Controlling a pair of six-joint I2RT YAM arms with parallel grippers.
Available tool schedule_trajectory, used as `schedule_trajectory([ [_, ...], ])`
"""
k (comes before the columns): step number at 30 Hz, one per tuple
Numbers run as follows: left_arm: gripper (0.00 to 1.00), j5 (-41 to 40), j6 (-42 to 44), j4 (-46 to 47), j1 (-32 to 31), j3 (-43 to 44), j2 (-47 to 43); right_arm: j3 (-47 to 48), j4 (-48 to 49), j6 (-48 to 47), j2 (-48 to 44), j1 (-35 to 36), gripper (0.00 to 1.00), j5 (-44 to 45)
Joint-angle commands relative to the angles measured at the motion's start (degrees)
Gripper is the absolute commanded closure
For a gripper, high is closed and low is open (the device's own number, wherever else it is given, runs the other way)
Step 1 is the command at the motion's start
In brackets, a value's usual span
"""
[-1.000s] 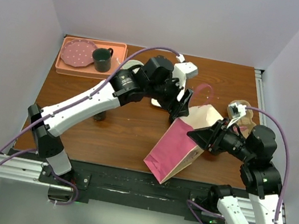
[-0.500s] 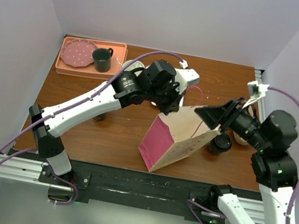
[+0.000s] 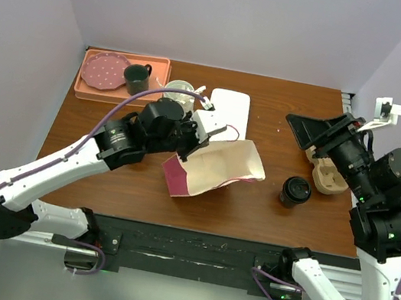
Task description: Pack the takeout coffee
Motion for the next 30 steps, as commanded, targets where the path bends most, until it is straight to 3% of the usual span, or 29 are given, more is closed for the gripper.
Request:
schedule_trajectory([
  [1, 1.0, 4.32, 4.75, 5.95, 1.77, -1.14, 1.65, -1.84, -5.81, -7.55, 0.57, -0.04, 0.41, 4.9],
  [7, 1.0, 2.57, 1.85, 6.3, 2.39, -1.49, 2.62, -1.93, -18.04, -12.51, 3.03, 0.04, 0.41, 7.45],
  [10, 0.91, 0.9, -0.87, 4.29, 2.47, -0.7, 2.62, -1.66, -21.73, -9.36, 3.55, 0.04, 0.42, 11.38],
  [11, 0.84, 0.63, -1.66, 2.8, 2.39, -0.44, 2.53, -1.4, -22.61, -8.3, 4.08, 0.04, 0.42, 12.71],
  [16, 0.78, 1.59, -5.79, -0.29, 2.56, -0.52, 1.74, 2.37, -31.48, -1.1, 11.09, 0.04, 0.4, 24.66],
  [17, 0.69, 1.86, -6.15, -0.99, 2.56, -0.44, 1.65, 2.9, -32.37, -0.03, 12.16, 0.04, 0.39, 30.33],
  [19, 0.6, 2.48, -8.43, -1.52, 2.48, -0.17, 1.3, 2.82, -31.86, 1.73, 14.36, 0.04, 0.36, 34.68],
  [20, 0.48, 2.3, -8.78, -1.78, 2.48, -0.09, 1.13, 2.56, -30.8, 1.13, 15.15, -0.04, 0.36, 38.44],
  [25, 0.31, -0.77, -10.1, -2.14, 2.56, 0.88, -0.45, 3.08, -28.24, -6.24, 23.31, -1.01, 0.37, 49.98],
  [27, 0.29, -3.4, -11.68, -2.05, 2.56, 1.49, -0.98, 2.3, -25.37, -10.63, 27.19, -1.45, 0.35, 52.0],
  [28, 0.25, -3.32, -11.86, -1.88, 2.56, 2.02, -1.16, 1.42, -23.52, -17.97, 28.16, -1.71, 0.34, 51.23],
  [30, 0.21, -5.5, -13.78, -1.79, 2.56, 2.11, -2.3, 1.15, -21.83, -24.16, 31.57, -3.73, 0.3, 46.24],
])
